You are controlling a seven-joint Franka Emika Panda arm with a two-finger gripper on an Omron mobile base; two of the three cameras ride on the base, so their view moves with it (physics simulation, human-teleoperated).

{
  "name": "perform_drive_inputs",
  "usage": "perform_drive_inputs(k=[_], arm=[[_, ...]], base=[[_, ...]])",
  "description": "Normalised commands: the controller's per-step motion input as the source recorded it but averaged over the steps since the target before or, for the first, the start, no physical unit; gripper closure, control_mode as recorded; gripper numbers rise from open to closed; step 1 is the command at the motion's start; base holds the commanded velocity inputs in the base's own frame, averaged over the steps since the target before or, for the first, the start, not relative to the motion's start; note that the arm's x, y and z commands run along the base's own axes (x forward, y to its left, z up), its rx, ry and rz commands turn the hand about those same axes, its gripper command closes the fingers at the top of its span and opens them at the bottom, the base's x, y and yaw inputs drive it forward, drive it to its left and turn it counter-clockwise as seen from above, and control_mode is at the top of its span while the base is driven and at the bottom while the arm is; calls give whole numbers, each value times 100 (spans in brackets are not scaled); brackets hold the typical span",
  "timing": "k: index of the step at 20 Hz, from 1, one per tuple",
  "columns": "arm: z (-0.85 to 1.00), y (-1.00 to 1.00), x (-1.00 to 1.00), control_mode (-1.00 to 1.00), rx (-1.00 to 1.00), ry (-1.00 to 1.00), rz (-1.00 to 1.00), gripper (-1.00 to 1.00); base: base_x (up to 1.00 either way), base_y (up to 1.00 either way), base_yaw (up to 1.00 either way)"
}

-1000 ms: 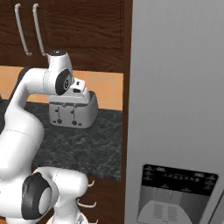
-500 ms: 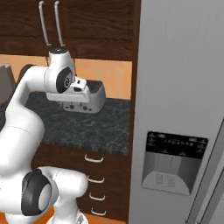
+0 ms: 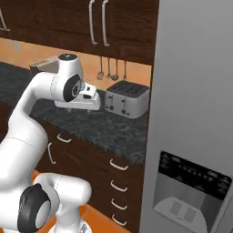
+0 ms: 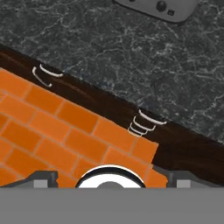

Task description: Take a straw from the drawer in front and place it inside the glass cup on the dining counter.

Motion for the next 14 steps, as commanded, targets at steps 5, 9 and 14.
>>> perform_drive_inputs(k=[5,9,14], arm=[[0,0,0,100,0,0,0,-100],[0,0,0,100,0,0,0,-100],[0,0,0,100,0,0,0,-100]], base=[[0,-66,68],[-14,-70,60],[-60,-60,45]])
